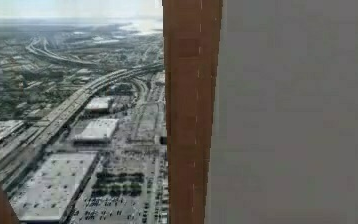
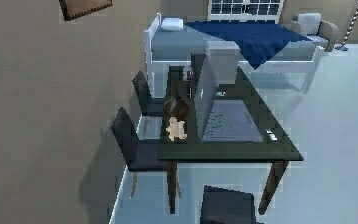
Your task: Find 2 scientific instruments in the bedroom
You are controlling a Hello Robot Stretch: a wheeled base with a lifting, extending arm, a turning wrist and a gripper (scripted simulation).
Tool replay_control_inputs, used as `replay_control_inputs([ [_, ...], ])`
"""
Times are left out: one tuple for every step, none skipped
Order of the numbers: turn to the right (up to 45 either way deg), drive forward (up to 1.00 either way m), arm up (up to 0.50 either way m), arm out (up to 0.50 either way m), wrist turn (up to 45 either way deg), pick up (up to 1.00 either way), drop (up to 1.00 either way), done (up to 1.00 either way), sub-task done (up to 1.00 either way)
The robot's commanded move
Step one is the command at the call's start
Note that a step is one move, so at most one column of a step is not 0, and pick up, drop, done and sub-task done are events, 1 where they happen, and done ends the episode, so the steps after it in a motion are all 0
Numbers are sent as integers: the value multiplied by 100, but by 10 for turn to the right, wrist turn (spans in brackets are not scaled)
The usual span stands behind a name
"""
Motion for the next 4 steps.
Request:
replay_control_inputs([
  [450,0,0,0,0,0,0,0,0],
  [270,0,0,0,0,0,0,0,0],
  [0,60,0,0,0,0,0,0,0],
  [330,0,0,0,0,0,0,0,0],
])
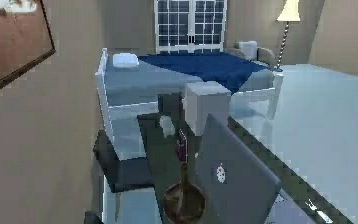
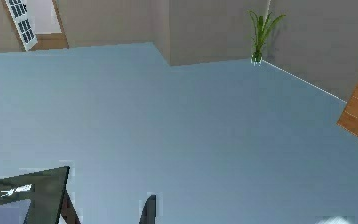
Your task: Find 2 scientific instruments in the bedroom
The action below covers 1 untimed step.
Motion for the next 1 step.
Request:
replay_control_inputs([
  [0,0,0,0,0,0,0,100,0],
])
